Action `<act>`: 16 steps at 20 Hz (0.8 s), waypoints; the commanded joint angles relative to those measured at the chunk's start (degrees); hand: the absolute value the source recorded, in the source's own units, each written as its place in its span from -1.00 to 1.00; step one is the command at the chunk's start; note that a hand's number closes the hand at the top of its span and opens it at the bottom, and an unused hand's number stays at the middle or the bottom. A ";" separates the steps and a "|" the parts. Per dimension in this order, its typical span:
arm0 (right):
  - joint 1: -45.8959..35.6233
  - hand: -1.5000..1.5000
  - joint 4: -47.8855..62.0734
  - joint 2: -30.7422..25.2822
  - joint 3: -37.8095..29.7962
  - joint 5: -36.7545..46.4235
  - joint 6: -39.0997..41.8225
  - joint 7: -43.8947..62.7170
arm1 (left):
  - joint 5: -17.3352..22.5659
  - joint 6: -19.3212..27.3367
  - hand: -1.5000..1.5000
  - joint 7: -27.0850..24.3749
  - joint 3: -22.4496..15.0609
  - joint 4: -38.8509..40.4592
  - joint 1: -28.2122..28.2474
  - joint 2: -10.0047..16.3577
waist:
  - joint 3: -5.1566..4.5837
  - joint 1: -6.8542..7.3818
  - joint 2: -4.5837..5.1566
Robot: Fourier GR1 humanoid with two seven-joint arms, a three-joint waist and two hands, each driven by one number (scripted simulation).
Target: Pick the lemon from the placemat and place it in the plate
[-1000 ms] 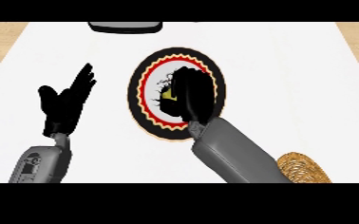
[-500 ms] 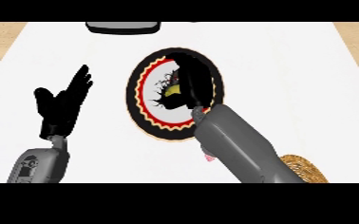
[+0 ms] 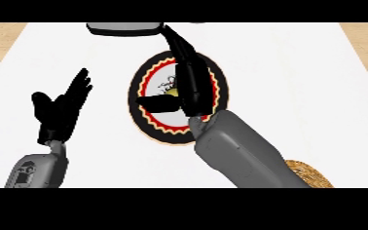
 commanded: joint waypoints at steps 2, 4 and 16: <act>2.56 -1.00 -6.70 0.03 -4.60 -12.17 3.66 0.93 | -1.73 1.26 0.00 -1.39 -2.29 -2.42 3.89 -2.37 | 0.02 -0.15 -0.07; 5.99 -1.00 -9.18 0.03 -3.33 -16.09 5.04 -1.01 | -0.20 -0.21 0.00 -0.32 0.45 -0.30 0.89 0.10 | 0.00 -0.48 0.02; 18.32 -1.00 -10.28 -2.17 -12.72 -16.22 17.30 -16.81 | -2.31 0.30 0.00 -0.35 0.71 -0.69 0.45 -2.12 | -0.03 -0.76 -0.06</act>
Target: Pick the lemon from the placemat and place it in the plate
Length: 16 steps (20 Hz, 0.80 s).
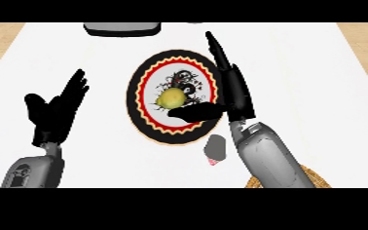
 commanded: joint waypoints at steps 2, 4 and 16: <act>1.61 -1.00 -3.58 -1.69 -4.90 0.60 4.75 1.12 | -1.65 1.97 0.00 2.50 -0.85 -1.32 -1.40 -2.11 | -0.01 -0.06 -0.04; 1.46 -1.00 2.58 -0.54 -7.02 0.11 5.05 -5.22 | 0.50 -2.46 0.00 -0.27 0.99 -1.37 2.35 0.32 | -0.01 0.21 0.02; 8.04 -1.00 -3.86 -6.36 -12.53 1.93 14.77 -2.95 | -0.24 -2.79 0.00 1.15 2.47 -0.44 -0.08 -0.21 | -0.02 -0.09 -0.02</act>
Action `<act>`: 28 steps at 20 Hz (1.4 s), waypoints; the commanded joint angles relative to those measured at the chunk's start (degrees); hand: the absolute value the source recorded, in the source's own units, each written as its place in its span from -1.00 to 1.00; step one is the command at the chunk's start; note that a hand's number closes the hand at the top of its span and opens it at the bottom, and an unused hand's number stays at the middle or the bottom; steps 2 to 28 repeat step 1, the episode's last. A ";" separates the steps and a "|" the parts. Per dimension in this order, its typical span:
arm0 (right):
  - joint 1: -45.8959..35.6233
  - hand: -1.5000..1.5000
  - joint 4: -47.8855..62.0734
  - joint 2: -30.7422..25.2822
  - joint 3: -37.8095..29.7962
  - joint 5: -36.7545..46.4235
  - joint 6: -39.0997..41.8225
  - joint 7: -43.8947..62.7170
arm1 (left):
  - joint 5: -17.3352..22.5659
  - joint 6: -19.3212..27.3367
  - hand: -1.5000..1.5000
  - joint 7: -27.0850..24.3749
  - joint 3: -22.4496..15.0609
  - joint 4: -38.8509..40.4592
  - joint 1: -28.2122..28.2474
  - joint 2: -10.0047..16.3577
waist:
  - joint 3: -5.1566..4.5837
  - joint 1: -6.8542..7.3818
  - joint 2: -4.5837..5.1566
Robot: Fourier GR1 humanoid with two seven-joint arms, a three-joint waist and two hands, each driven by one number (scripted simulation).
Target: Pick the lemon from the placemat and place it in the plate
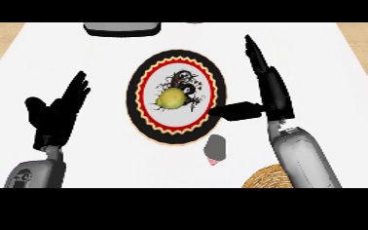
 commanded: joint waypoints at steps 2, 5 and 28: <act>4.10 -1.00 -2.93 0.84 -0.79 1.59 1.96 0.38 | -1.11 -0.01 0.00 -0.74 -0.11 1.08 0.14 -0.97 | -0.01 -0.05 0.00; 4.10 -1.00 -2.93 0.84 -0.79 1.59 1.96 0.38 | -1.11 -0.01 0.00 -0.74 -0.11 1.08 0.14 -0.97 | -0.01 -0.05 0.00; 4.10 -1.00 -2.93 0.84 -0.79 1.59 1.96 0.38 | -1.11 -0.01 0.00 -0.74 -0.11 1.08 0.14 -0.97 | -0.01 -0.05 0.00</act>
